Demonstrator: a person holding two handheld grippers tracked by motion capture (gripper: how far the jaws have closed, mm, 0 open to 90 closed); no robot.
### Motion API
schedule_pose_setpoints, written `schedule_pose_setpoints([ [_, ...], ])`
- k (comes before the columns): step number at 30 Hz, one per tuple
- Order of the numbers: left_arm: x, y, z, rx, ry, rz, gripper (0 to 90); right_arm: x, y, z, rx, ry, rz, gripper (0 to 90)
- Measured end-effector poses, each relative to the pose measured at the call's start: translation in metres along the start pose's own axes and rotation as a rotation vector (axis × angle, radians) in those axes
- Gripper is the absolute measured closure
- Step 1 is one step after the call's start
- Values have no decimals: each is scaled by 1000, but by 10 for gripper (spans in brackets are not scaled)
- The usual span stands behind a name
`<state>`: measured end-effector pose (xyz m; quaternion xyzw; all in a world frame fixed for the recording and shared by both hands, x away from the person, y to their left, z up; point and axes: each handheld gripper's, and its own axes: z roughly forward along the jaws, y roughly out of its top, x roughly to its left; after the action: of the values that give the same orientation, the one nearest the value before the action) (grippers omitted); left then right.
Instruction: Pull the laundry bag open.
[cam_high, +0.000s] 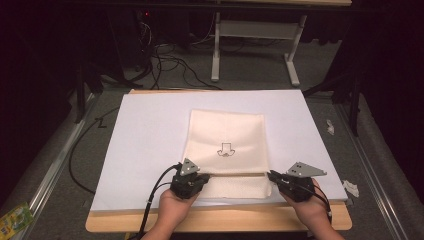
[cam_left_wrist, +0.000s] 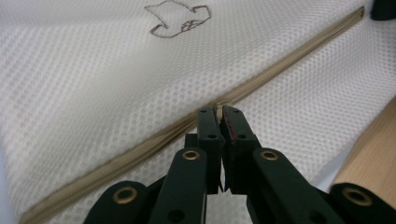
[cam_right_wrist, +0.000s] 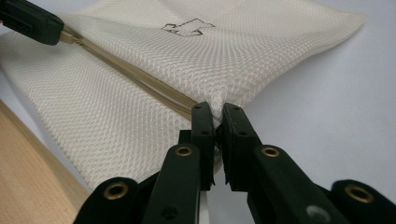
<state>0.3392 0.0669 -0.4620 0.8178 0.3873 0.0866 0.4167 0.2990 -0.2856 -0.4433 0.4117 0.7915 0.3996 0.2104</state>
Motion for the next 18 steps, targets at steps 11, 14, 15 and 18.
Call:
schedule_pose_setpoints([
  [11, 58, -35, -35, -7, 82, -148, 875, -21, -7, -2, 6, -30, 78, 857],
  [14, 55, -36, -33, 11, 67, -115, 871, -16, -6, 1, 7, -55, 32, 835],
  [15, 51, -37, -33, -2, 58, -85, 869, -17, -7, 1, 4, -41, 39, 819],
  [18, 49, -36, -35, -21, 50, -63, 776, -22, -10, 0, -9, -25, 67, 710],
])
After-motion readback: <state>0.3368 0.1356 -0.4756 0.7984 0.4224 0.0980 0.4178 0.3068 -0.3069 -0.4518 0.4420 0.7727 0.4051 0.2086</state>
